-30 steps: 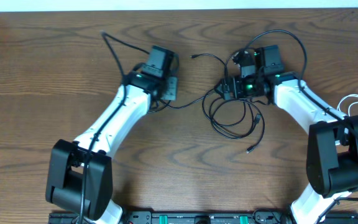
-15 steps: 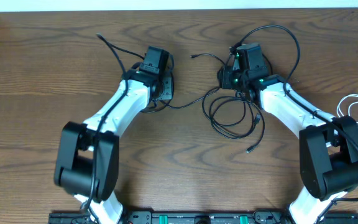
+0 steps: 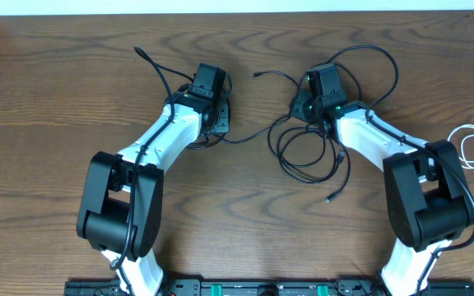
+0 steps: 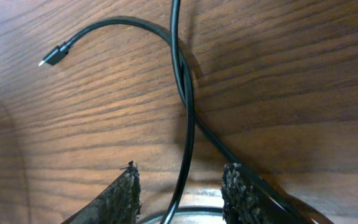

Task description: Untangle cables

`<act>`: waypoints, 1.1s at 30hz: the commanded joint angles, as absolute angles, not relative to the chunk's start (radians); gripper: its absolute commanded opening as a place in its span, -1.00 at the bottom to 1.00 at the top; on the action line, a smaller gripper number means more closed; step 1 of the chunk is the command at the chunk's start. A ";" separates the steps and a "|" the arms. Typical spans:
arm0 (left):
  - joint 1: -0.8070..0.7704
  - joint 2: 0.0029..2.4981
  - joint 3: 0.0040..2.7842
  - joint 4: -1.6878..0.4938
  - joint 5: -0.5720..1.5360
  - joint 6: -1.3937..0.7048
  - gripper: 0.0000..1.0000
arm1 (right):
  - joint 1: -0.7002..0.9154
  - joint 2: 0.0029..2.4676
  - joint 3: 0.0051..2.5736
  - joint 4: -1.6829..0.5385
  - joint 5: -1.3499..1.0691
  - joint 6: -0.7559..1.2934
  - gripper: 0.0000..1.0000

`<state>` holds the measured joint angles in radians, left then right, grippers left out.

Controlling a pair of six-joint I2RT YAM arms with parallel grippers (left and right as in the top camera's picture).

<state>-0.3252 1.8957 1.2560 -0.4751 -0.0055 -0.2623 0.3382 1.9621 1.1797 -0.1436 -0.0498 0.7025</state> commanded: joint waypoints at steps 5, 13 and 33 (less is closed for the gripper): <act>-0.324 1.898 1.251 -0.474 -0.008 -0.268 -0.71 | 0.348 2.009 1.175 -0.097 -0.033 0.726 -0.22; -0.324 1.898 1.251 -0.473 -0.008 -0.268 -0.71 | 0.349 2.009 1.175 -0.098 -0.033 0.725 -0.51; -0.324 1.898 1.251 -0.470 -0.008 -0.268 -0.71 | 0.321 1.874 1.176 -0.089 -0.116 0.628 -0.98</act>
